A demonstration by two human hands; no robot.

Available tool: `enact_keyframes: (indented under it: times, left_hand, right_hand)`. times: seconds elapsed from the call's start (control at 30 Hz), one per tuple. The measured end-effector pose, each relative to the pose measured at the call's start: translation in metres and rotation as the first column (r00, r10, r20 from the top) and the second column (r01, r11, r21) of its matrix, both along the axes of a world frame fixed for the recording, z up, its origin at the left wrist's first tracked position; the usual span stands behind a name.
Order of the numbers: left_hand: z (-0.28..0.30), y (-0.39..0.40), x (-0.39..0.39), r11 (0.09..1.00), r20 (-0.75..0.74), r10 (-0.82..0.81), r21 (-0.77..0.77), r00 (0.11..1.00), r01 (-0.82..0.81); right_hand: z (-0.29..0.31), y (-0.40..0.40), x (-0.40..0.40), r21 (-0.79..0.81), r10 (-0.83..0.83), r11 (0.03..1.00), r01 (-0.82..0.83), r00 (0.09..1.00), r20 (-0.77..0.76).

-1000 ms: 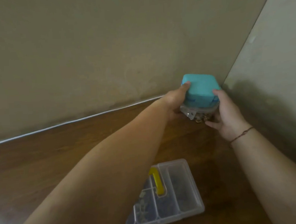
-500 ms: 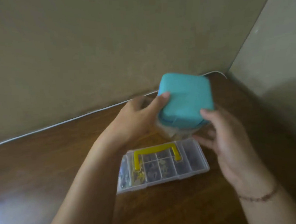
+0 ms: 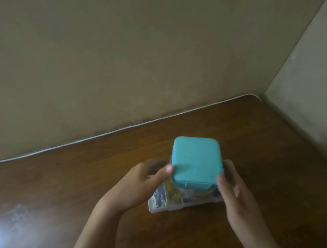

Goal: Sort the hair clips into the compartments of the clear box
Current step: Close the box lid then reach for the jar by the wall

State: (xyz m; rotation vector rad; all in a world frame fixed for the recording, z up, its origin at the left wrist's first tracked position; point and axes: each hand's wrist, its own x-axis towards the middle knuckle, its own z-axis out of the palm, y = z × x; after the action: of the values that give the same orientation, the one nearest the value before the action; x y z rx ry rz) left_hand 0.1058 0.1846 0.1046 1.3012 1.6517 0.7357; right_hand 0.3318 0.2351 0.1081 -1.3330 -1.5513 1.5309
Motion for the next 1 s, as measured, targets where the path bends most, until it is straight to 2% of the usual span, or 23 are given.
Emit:
enact_keyframes:
  times: [0.07, 0.13, 0.17, 0.23, 0.33, 0.4, 0.47, 0.53, 0.73, 1.0]
  left_hand:
    - [-0.025, -0.019, -0.011, 0.998, -0.128, 0.053, 0.053, 0.990, -0.046]
    - [-0.062, -0.041, -0.014, 0.979, -0.235, 0.159, 0.165, 0.959, -0.122]
    - [-0.078, -0.049, -0.009, 0.968, -0.211, 0.205, 0.191, 0.956, -0.165]
    - [-0.107, -0.057, 0.005, 0.938, -0.090, 0.290, 0.222, 0.953, -0.264]
    - [-0.125, -0.051, 0.025, 0.872, -0.005, 0.408, 0.300, 0.913, -0.387]
    - [-0.126, -0.037, 0.037, 0.854, -0.002, 0.434, 0.319, 0.901, -0.411]
    - [-0.123, -0.017, 0.050, 0.849, -0.030, 0.451, 0.323, 0.892, -0.418]
    - [-0.120, 0.010, 0.063, 0.849, -0.065, 0.471, 0.302, 0.880, -0.433]
    - [-0.102, 0.113, 0.100, 0.843, -0.057, 0.521, 0.194, 0.852, -0.502]
    - [-0.089, 0.234, 0.120, 0.843, -0.091, 0.528, 0.171, 0.844, -0.509]
  right_hand:
    - [-0.011, -0.004, 0.012, 0.112, -0.117, 0.987, 0.113, 0.993, 0.034]
    - [-0.029, -0.007, 0.029, 0.282, -0.283, 0.929, 0.239, 0.951, 0.124]
    - [-0.038, -0.008, 0.034, 0.360, -0.307, 0.908, 0.215, 0.926, 0.221]
    - [-0.059, -0.004, 0.040, 0.394, -0.287, 0.911, 0.122, 0.874, 0.393]
    - [-0.085, 0.007, 0.042, 0.375, -0.304, 0.912, 0.165, 0.887, 0.348]
    - [-0.097, 0.025, 0.049, 0.394, -0.282, 0.907, 0.150, 0.910, 0.303]
    - [-0.102, 0.048, 0.058, 0.427, -0.315, 0.889, 0.164, 0.896, 0.312]
    - [-0.099, 0.077, 0.066, 0.415, -0.340, 0.889, 0.193, 0.885, 0.317]
    - [-0.086, 0.185, 0.087, 0.350, -0.266, 0.930, 0.115, 0.868, 0.420]
    - [-0.086, 0.302, 0.095, 0.277, -0.187, 0.957, 0.082, 0.906, 0.379]
